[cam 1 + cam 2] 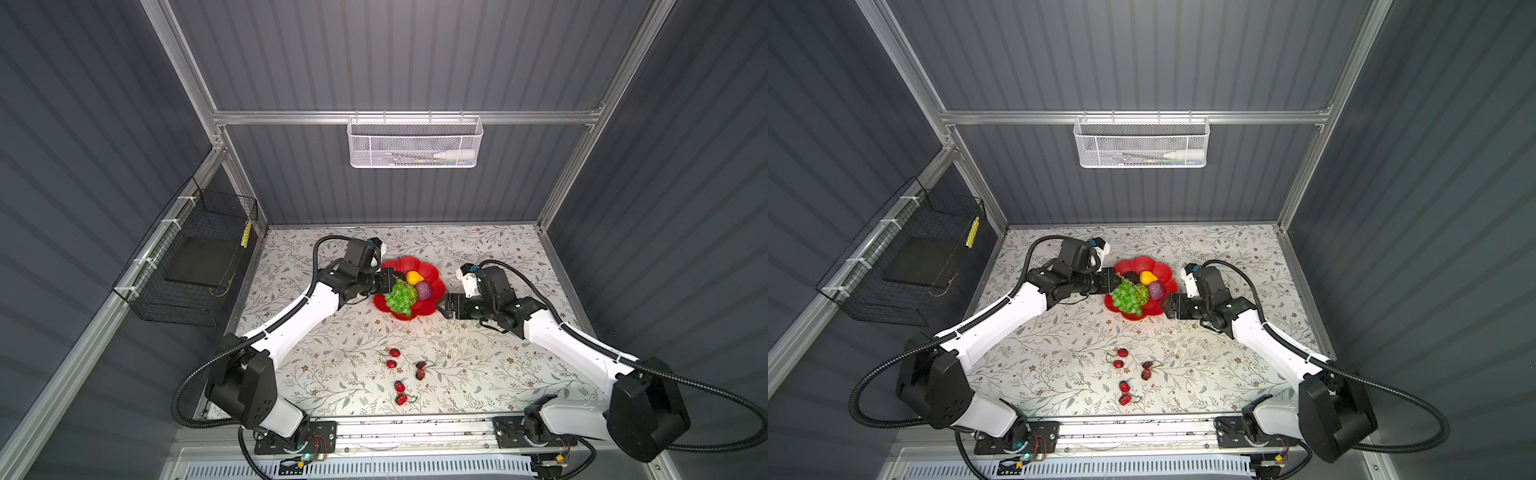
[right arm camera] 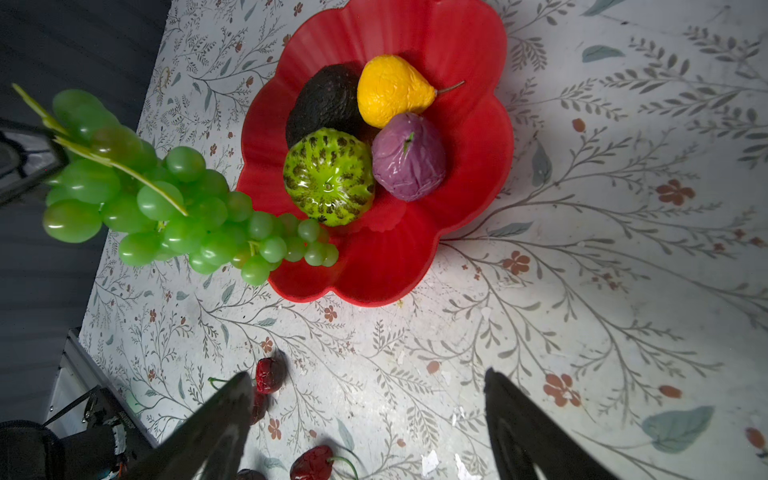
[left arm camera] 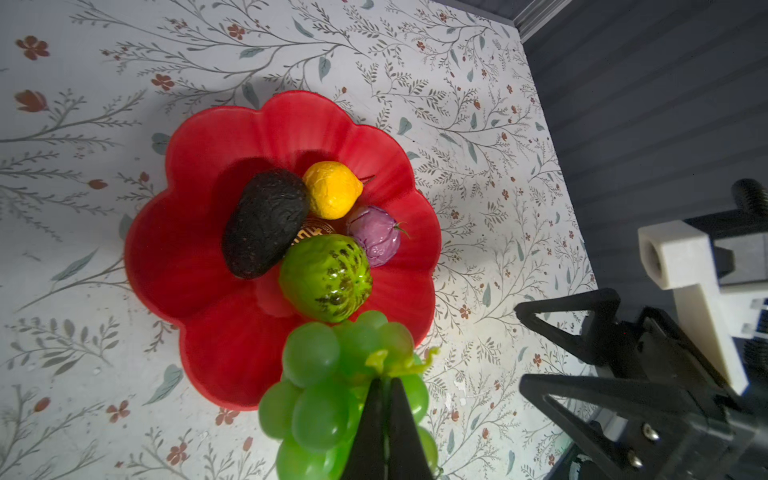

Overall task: Place and organize the fake fruits in the fruit bowl
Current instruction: 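Lift the grapes with the left gripper and carry them over the bowl, then lower the grapes into the bowl and open the left gripper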

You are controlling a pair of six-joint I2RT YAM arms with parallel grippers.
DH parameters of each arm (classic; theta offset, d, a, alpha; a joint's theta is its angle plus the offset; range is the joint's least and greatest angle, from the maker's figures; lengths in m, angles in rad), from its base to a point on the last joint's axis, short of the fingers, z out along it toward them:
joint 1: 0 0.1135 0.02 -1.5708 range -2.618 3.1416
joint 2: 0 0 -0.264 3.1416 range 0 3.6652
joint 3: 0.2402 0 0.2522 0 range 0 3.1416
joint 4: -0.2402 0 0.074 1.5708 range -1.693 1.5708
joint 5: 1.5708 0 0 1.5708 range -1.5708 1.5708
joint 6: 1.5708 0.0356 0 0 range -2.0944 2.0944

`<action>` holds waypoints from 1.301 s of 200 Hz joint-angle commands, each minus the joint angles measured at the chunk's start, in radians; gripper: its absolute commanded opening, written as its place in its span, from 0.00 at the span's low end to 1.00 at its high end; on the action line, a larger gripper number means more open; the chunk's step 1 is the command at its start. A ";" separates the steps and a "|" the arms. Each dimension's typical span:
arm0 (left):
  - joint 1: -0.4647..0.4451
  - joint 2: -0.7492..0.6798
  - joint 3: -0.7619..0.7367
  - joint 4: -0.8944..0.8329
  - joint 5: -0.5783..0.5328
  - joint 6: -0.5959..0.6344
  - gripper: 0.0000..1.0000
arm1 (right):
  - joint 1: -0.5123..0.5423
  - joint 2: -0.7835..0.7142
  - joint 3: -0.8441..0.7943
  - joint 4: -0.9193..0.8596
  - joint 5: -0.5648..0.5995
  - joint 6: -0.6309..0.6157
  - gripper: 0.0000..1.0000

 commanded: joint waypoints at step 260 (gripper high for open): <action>0.143 0.341 0.314 -0.170 -0.010 0.267 0.77 | 0.013 0.003 0.020 0.026 -0.040 0.002 0.87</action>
